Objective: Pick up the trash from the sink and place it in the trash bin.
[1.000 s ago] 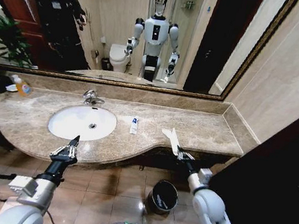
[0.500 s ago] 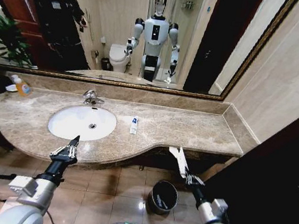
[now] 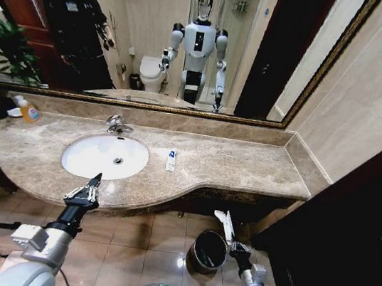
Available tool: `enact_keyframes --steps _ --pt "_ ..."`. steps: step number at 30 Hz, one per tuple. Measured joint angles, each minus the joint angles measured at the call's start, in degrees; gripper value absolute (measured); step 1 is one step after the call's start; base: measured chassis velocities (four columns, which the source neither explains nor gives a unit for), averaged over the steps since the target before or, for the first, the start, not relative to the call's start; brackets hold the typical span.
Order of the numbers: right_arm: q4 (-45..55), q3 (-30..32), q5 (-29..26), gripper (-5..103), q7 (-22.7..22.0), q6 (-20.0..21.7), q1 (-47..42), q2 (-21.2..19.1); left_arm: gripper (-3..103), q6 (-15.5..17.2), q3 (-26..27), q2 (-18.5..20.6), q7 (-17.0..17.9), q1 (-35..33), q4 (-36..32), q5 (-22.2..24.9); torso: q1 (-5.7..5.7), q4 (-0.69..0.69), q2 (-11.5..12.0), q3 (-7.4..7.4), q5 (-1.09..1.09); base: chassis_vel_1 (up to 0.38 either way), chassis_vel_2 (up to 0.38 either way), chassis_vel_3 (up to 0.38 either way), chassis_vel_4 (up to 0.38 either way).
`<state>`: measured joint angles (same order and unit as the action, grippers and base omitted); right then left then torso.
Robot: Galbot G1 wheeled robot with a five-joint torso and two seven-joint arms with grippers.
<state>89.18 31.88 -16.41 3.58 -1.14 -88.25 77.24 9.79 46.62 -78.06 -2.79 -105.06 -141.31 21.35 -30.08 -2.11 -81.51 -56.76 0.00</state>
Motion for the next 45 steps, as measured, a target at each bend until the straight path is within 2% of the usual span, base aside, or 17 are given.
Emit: enact_keyframes --steps 9,17,29,30,32,33,35,36,39,40,41,42,44,45 --pt "-14.37 -0.32 4.23 0 0.13 -0.64 7.23 2.5 0 0.0 0.0 0.0 0.0 0.0 0.0 0.0 0.0 0.0 0.0 0.0 0.0 0.0 0.0 0.0 0.0" --pt "-26.79 -0.43 6.84 0 -0.31 -4.2 12.19 3.22 0 0.0 0.0 0.0 0.0 0.0 0.0 0.0 0.0 0.01 0.0 0.0 0.0 0.0 0.0 0.0 0.0" --pt "-32.49 -0.95 10.88 0 -0.02 -5.32 15.58 6.22 0 0.0 0.0 0.0 0.0 0.0 0.0 0.0 0.0 0.0 0.0 0.0 0.0 0.0 0.0 0.0 0.0" --pt "-32.88 -0.97 11.08 -3 0.05 -5.35 15.81 6.28 0 0.0 0.0 0.0 0.0 0.0 0.0 0.0 0.0 0.0 0.0 0.0 0.01 0.0 0.0 0.0 0.0" --pt "-33.21 -0.96 11.12 6 0.1 -5.35 15.99 6.27 0 0.0 0.0 0.0 0.0 0.0 0.0 0.0 0.0 0.0 0.0 0.0 -0.01 0.0 0.0 0.0 0.0" --pt "-33.21 -0.96 11.12 6 0.1 -5.35 15.99 6.27 0 0.0 0.0 0.0 0.0 0.0 0.0 0.0 0.0 0.0 0.0 0.0 -0.01 0.0 0.0 0.0 0.0" --pt "-33.47 -0.97 11.12 17 0.1 -5.42 16.03 6.16 0 0.0 0.0 0.0 0.0 0.0 0.0 0.0 0.0 0.0 0.0 0.0 0.0 0.0 0.0 0.0 0.0" --pt "-33.47 -0.97 11.12 17 0.1 -5.42 16.03 6.16 0 0.0 0.0 0.0 0.0 0.0 0.0 0.0 0.0 0.0 0.0 0.0 0.0 0.0 0.0 0.0 0.0" --pt "-33.49 -0.96 11.11 33 0.08 -5.73 15.91 5.92 0 0.0 0.0 0.0 0.0 0.0 0.0 0.0 0.0 0.0 0.0 0.0 0.0 0.0 0.0 0.0 0.0" --pt "-33.49 -0.96 11.11 33 0.08 -5.73 15.91 5.92 0 0.0 0.0 0.0 0.0 0.0 0.0 0.0 0.0 0.0 0.0 0.0 0.0 0.0 0.0 0.0 0.0" --pt "-33.4 -0.97 11.11 39 0.05 -5.78 15.85 5.88 0 0.0 0.0 0.0 0.0 0.0 0.0 0.0 0.0 0.0 0.0 0.0 0.0 0.0 0.0 0.0 0.0" --pt "-33.32 -0.97 11.11 39 0.02 -5.81 15.82 5.85 0 0.0 0.0 0.0 0.0 0.0 0.0 0.0 0.0 0.01 0.0 0.0 0.0 0.0 0.0 0.0 0.0" --pt "-32.91 -0.97 11.11 50 -0.15 -5.93 15.68 5.81 0 0.0 0.0 0.0 0.0 0.0 0.0 0.0 0.0 0.0 0.0 0.0 0.0 0.0 0.0 0.0 0.0" --pt "-32.91 -0.97 11.11 50 -0.15 -5.93 15.68 5.81 0 0.0 0.0 0.0 0.0 0.0 0.0 0.0 0.0 0.0 0.0 0.0 0.0 0.0 0.0 0.0 0.0"
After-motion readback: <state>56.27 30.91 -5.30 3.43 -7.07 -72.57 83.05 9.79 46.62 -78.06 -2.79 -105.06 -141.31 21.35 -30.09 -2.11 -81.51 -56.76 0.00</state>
